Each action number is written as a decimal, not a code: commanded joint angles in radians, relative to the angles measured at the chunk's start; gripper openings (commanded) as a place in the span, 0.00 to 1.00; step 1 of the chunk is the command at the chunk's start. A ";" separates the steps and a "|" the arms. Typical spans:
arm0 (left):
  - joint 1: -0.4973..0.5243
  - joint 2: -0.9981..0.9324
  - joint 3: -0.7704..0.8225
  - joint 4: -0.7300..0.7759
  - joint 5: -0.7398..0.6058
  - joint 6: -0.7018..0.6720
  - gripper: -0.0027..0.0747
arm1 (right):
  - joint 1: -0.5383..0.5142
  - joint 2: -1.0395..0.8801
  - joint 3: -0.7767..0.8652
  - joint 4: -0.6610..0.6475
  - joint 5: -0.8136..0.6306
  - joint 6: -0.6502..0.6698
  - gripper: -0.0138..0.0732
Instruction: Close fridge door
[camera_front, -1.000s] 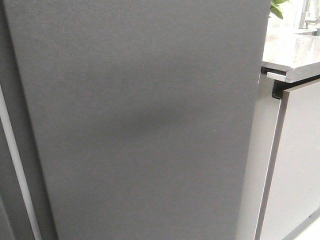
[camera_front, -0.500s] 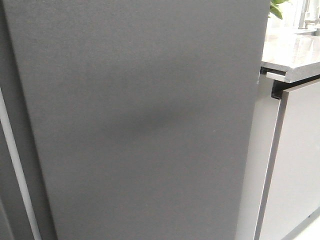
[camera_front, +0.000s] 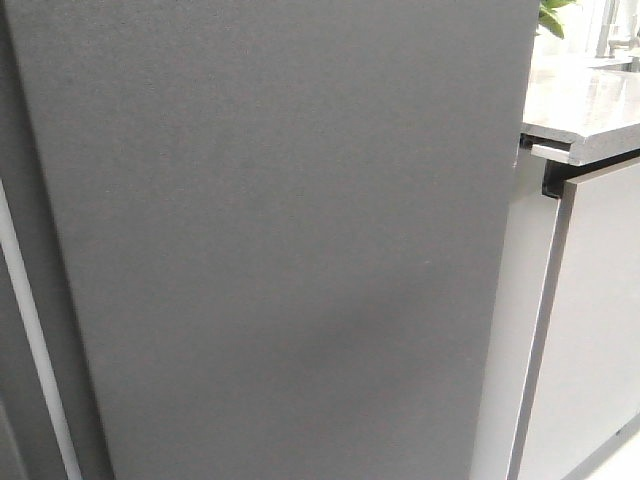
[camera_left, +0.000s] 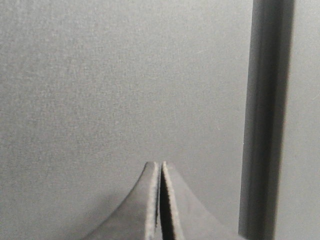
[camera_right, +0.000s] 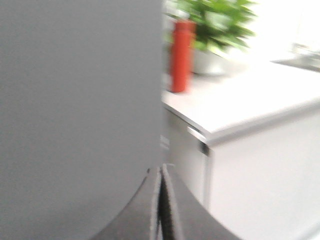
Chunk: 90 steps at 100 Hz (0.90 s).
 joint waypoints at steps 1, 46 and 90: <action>0.005 -0.010 0.035 -0.004 -0.073 -0.004 0.01 | -0.025 -0.029 0.060 0.001 -0.155 0.001 0.11; 0.005 -0.010 0.035 -0.004 -0.073 -0.004 0.01 | -0.029 -0.105 0.256 0.026 -0.250 0.001 0.11; 0.005 -0.010 0.035 -0.004 -0.073 -0.004 0.01 | -0.029 -0.105 0.256 0.030 -0.248 0.001 0.11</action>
